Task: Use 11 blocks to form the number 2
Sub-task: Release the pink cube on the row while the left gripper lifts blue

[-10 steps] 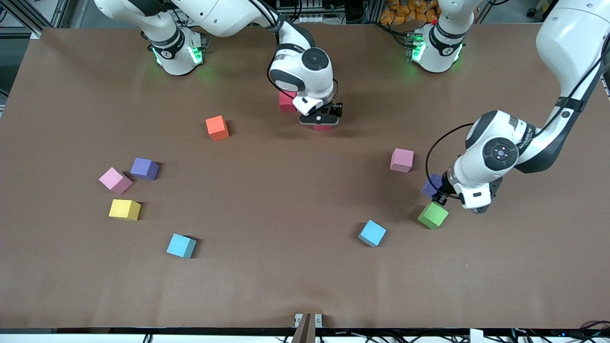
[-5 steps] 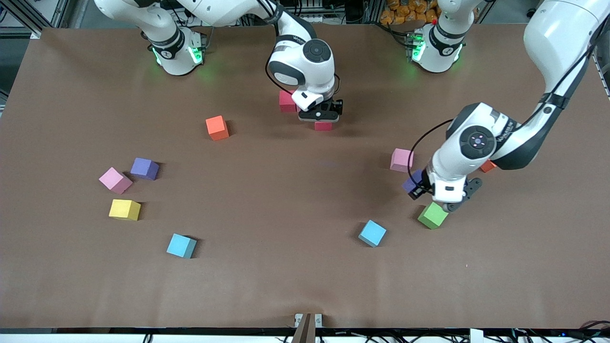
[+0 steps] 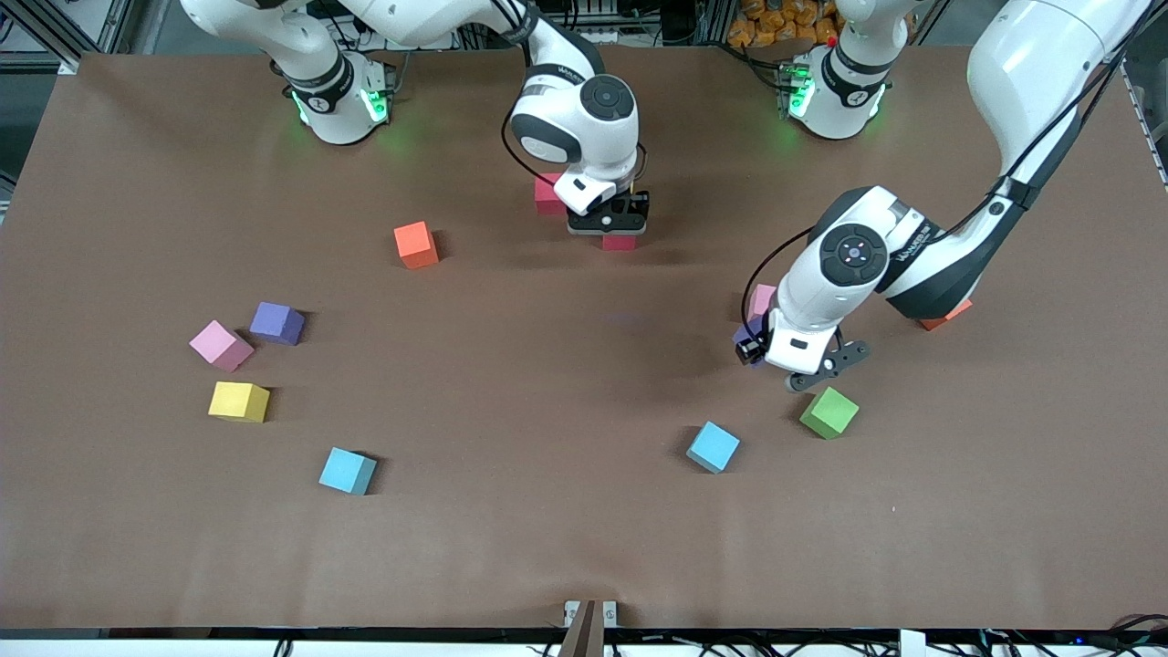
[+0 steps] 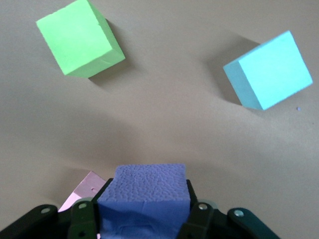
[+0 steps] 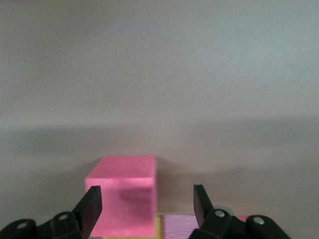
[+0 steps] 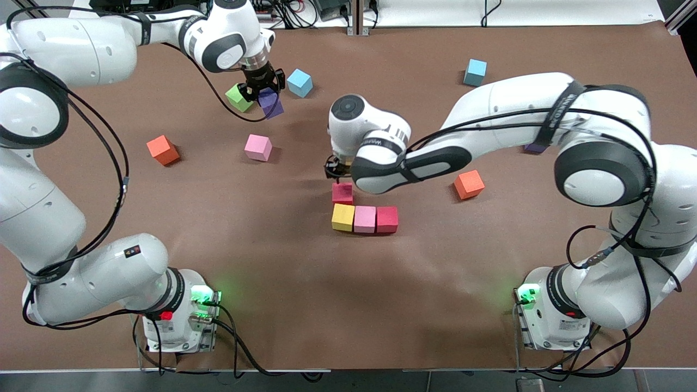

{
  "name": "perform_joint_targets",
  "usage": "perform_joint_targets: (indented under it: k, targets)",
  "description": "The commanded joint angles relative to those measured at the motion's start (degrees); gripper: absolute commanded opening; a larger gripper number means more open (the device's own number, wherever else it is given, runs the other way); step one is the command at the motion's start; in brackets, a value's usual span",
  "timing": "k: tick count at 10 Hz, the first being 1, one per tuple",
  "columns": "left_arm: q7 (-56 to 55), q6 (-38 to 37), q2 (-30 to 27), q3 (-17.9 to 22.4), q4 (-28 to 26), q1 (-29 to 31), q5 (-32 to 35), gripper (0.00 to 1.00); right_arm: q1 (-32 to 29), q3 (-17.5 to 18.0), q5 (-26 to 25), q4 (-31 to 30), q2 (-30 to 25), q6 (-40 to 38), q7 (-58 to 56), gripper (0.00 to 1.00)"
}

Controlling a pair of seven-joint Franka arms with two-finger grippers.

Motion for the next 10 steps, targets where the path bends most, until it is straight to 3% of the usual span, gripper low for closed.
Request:
perform_joint_targets:
  k: [1,4,7,8,10]
  targets:
    - [2.92,-1.01,0.23,-0.53,0.68,-0.04,-0.08,0.0,-5.17,0.37,3.43,-2.7,-7.96,-6.34,-10.98,0.84]
    - [4.77,-1.01,0.58,-0.53,0.85,-2.22,0.01,0.0,-15.44,0.37,3.53,-8.24,-13.6,-7.41,-26.27,0.85]
    - [4.6,-0.92,2.85,-0.09,2.16,-8.45,0.71,0.0,-27.47,0.1,3.26,-7.81,-13.35,-7.16,-42.79,0.85]
    - [4.25,-0.92,4.87,1.3,4.44,-12.3,0.89,0.0,-30.99,0.11,3.26,-7.46,-13.17,-6.37,-48.76,0.86]
    - [3.55,-0.66,5.68,10.05,8.57,-25.19,0.1,0.0,-38.98,0.28,3.08,-7.28,-13.08,-6.1,-62.81,0.9]
